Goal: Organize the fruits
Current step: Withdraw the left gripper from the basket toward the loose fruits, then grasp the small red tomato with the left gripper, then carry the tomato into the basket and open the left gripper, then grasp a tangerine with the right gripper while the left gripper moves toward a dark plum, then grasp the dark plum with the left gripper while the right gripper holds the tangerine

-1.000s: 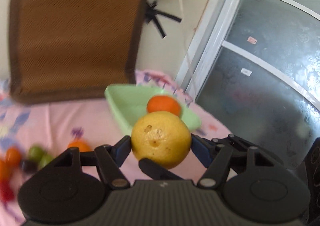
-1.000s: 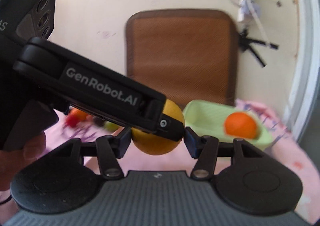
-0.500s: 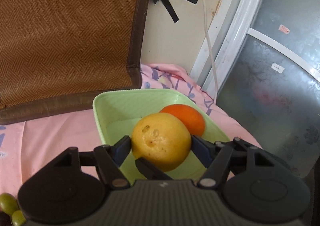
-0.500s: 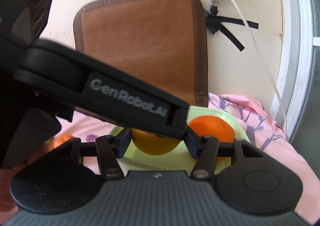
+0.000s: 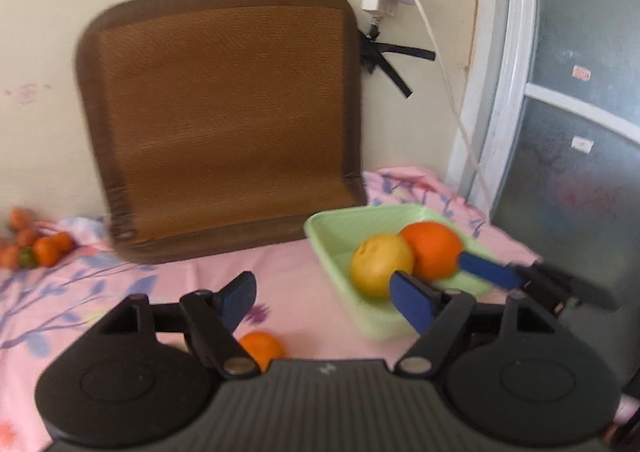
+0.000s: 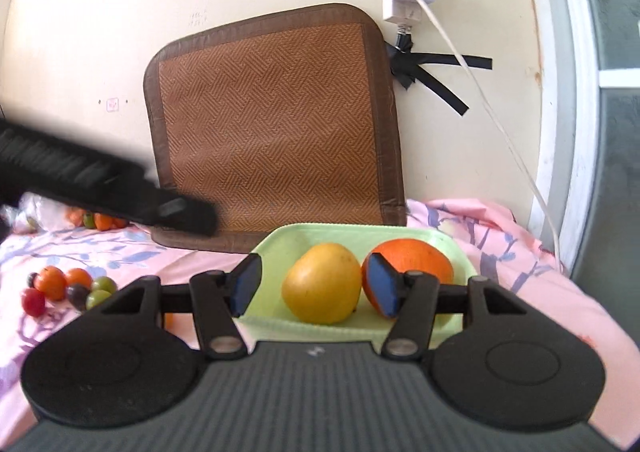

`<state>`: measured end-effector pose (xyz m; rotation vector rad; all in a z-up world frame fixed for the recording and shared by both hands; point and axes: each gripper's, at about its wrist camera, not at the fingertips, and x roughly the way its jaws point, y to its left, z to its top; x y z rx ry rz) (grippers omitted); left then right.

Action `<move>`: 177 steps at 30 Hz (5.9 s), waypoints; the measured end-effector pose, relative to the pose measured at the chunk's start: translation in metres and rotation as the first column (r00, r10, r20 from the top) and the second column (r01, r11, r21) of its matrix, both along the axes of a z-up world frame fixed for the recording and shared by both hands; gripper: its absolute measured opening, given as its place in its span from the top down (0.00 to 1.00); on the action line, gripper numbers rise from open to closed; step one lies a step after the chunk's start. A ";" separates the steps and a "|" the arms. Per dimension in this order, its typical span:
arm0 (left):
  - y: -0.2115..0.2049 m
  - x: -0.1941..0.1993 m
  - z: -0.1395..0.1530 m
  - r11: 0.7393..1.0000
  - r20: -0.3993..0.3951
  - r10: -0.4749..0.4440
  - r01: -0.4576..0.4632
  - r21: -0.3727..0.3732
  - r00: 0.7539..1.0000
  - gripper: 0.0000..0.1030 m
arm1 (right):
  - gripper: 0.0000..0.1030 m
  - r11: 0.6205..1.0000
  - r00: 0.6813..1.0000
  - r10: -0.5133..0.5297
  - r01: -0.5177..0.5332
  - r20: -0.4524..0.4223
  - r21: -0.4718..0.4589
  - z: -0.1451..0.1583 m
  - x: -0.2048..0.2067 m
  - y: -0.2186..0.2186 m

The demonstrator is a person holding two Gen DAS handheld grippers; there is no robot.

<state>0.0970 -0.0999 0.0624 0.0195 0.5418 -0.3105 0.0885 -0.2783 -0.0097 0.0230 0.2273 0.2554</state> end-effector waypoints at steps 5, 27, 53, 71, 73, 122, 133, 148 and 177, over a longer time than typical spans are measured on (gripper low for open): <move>0.020 -0.036 -0.018 0.996 -0.032 0.068 -0.066 0.066 0.997 0.25 | 0.42 0.998 1.000 0.018 -0.017 -0.009 0.064 -0.003 -0.048 0.008; 0.114 -0.075 -0.055 0.961 -0.086 0.275 -0.270 0.063 0.958 0.25 | 0.42 0.993 0.988 0.103 -0.095 -0.118 0.074 -0.022 -0.099 0.086; 0.133 -0.022 -0.072 0.979 -0.132 0.204 -0.203 0.021 0.970 0.50 | 0.72 0.954 0.961 0.211 -0.242 -0.178 -0.177 -0.014 -0.018 0.155; 0.110 -0.052 -0.062 0.994 -0.101 0.074 -0.081 -0.067 0.992 0.72 | 0.71 0.941 0.946 0.247 -0.286 -0.211 -0.181 -0.021 -0.039 0.133; 0.096 -0.052 -0.055 0.997 -0.086 0.026 -0.033 -0.076 0.996 0.72 | 0.71 0.953 0.955 0.218 -0.252 -0.199 -0.165 -0.021 -0.048 0.115; 0.145 -0.060 -0.059 0.955 -0.076 0.297 -0.296 0.020 0.952 0.63 | 0.61 0.999 1.000 -0.022 0.022 0.006 -0.048 -0.010 -0.040 0.005; 0.200 -0.031 -0.059 0.943 -0.111 0.275 -0.290 -0.161 0.955 0.63 | 0.61 0.892 0.914 0.393 -0.405 -0.099 -0.200 -0.004 -0.046 0.144; 0.221 -0.036 -0.065 0.923 -0.068 0.281 -0.289 -0.255 0.957 0.63 | 0.63 0.692 0.847 0.515 -0.501 -0.131 -0.520 -0.032 -0.021 0.231; 0.167 0.007 -0.072 0.961 -0.131 0.273 -0.276 -0.001 0.953 0.67 | 0.56 0.888 0.889 0.381 -0.428 -0.252 -0.165 -0.030 -0.038 0.137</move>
